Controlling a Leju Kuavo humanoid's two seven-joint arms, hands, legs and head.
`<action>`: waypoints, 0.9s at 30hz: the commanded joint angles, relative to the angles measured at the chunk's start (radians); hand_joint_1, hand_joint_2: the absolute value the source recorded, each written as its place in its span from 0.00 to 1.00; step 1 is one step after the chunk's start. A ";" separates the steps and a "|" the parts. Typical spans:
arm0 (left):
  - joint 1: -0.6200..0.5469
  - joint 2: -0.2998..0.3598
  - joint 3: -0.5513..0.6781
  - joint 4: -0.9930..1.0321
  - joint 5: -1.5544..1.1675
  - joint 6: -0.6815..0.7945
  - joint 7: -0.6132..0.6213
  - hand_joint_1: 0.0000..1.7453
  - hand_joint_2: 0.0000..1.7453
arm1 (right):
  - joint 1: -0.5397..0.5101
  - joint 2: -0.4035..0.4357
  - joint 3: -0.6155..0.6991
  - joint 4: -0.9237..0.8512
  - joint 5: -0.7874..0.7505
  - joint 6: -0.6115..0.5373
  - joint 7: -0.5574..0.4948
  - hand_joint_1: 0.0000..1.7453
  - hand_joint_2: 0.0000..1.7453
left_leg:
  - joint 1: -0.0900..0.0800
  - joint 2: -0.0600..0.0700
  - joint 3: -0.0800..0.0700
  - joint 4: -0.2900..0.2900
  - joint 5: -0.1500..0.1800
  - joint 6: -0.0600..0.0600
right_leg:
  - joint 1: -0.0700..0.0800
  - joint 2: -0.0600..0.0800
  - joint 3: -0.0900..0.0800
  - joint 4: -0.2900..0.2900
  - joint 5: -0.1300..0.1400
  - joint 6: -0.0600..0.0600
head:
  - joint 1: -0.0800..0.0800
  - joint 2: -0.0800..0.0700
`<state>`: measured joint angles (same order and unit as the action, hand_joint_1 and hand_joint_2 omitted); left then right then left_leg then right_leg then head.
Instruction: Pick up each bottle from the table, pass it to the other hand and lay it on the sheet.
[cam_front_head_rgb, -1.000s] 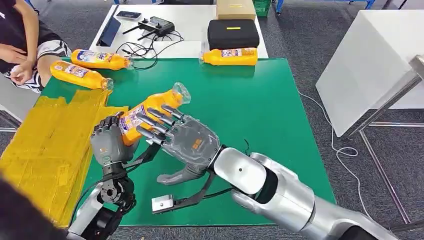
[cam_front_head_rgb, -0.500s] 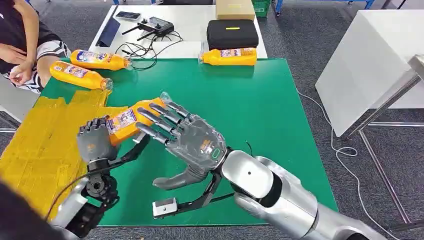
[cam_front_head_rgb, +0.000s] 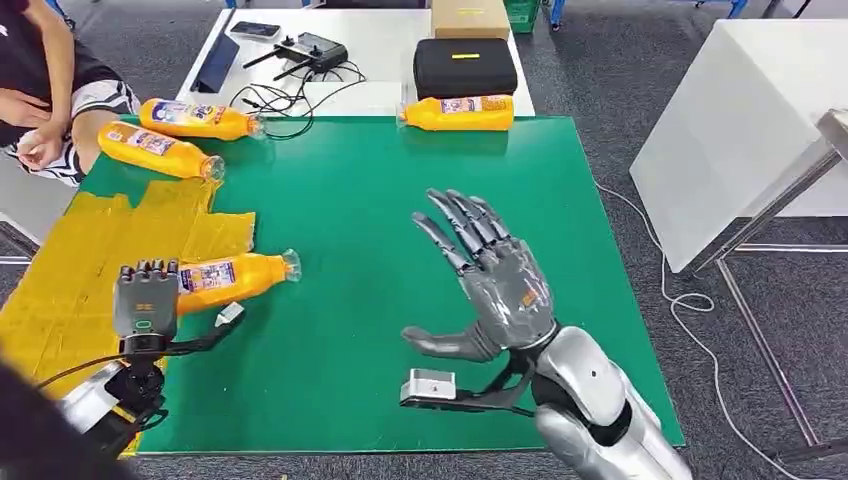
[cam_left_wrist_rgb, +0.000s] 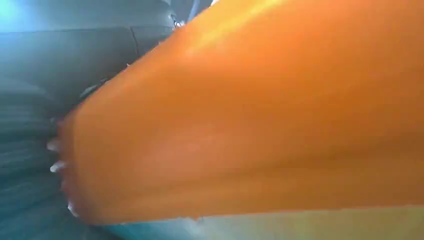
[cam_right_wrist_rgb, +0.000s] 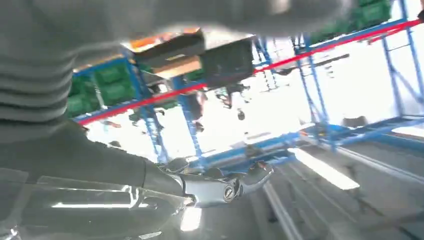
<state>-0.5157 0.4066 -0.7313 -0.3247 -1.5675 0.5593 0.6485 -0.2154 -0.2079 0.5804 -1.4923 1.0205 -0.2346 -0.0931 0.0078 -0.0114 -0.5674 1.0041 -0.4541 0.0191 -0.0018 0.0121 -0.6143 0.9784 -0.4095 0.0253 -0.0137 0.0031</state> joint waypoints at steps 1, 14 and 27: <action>-0.075 0.019 -0.035 0.099 -0.002 -0.025 -0.023 1.00 1.00 | 0.078 -0.017 -0.099 -0.013 -0.007 -0.009 -0.008 0.00 1.00 | 0.001 0.001 0.003 -0.001 -0.001 -0.001 | 0.001 -0.001 0.003 0.000 -0.001 0.000 | 0.000 0.000; -0.028 0.055 0.152 0.130 0.074 -0.197 -0.006 1.00 1.00 | 0.265 0.005 -0.266 -0.111 0.009 -0.041 0.014 0.00 1.00 | 0.001 0.002 0.006 -0.002 -0.002 -0.001 | 0.001 0.001 0.005 -0.001 -0.001 0.000 | 0.000 0.000; 0.098 0.121 0.269 0.132 0.136 -0.345 0.039 1.00 1.00 | 0.239 0.056 -0.256 -0.079 0.039 0.003 0.013 0.00 1.00 | 0.002 0.010 0.010 -0.004 -0.004 -0.004 | 0.001 0.010 0.007 -0.001 -0.001 -0.002 | 0.000 0.000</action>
<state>-0.4992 0.5207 -0.5375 -0.2411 -1.4233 0.2304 0.6680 0.0419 -0.1949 0.3445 -1.6014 1.0449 -0.2544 -0.0835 0.0107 -0.0069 -0.5635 1.0026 -0.4567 0.0156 -0.0014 0.0182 -0.6115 0.9793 -0.4100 0.0237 -0.0137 0.0031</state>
